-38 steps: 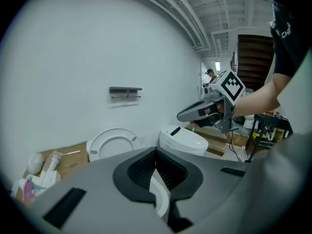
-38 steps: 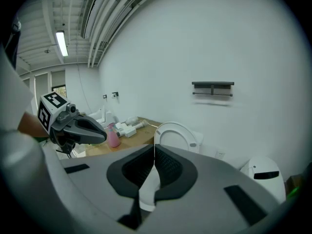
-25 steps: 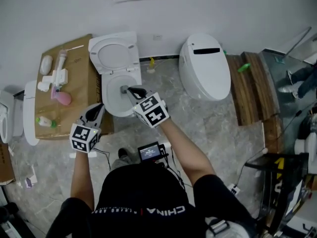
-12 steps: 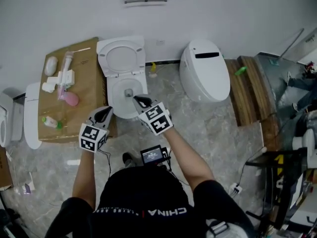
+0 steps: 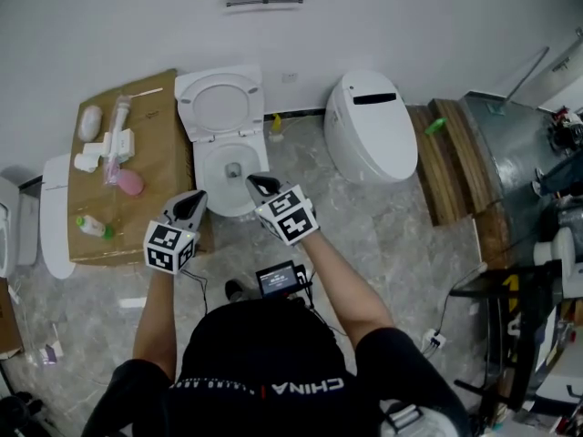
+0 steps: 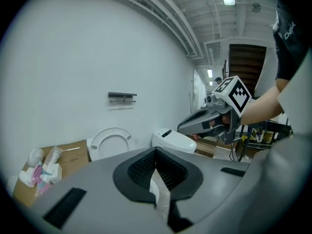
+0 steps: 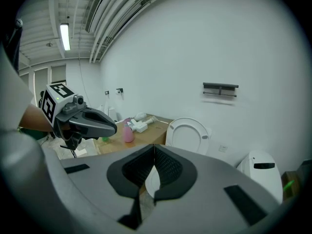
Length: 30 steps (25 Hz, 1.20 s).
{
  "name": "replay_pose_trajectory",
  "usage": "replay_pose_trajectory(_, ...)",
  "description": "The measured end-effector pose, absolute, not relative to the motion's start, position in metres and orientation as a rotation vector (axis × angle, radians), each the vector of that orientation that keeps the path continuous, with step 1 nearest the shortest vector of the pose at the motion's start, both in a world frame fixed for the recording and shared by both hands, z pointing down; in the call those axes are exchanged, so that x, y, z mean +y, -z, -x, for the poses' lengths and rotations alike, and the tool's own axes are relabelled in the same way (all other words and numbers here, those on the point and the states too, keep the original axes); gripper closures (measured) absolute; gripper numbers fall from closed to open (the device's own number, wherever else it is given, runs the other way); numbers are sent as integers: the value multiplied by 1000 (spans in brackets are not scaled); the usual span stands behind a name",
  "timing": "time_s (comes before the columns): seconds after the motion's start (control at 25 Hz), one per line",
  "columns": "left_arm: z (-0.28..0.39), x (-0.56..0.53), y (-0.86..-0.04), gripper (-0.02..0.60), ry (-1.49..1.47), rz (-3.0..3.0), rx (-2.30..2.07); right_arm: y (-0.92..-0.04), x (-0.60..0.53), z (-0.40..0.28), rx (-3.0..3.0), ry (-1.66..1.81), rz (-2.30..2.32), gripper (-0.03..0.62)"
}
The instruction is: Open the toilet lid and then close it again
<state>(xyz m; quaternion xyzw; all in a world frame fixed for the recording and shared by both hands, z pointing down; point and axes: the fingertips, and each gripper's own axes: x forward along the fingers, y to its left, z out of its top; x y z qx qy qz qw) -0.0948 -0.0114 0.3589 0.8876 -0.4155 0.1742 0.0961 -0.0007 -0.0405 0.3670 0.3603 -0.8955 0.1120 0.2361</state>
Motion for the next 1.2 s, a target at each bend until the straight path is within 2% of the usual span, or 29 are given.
replay_pose_trajectory(0.84, 84, -13, -364, 572, -570, -2611, -1274, -368, -46, -13, -2489, -307, -953, 579)
replay_pose_trajectory(1.2, 48, -35, -368, 572, -611, -2568, -1342, -371, -68, -58, -2517, -294, -925, 579)
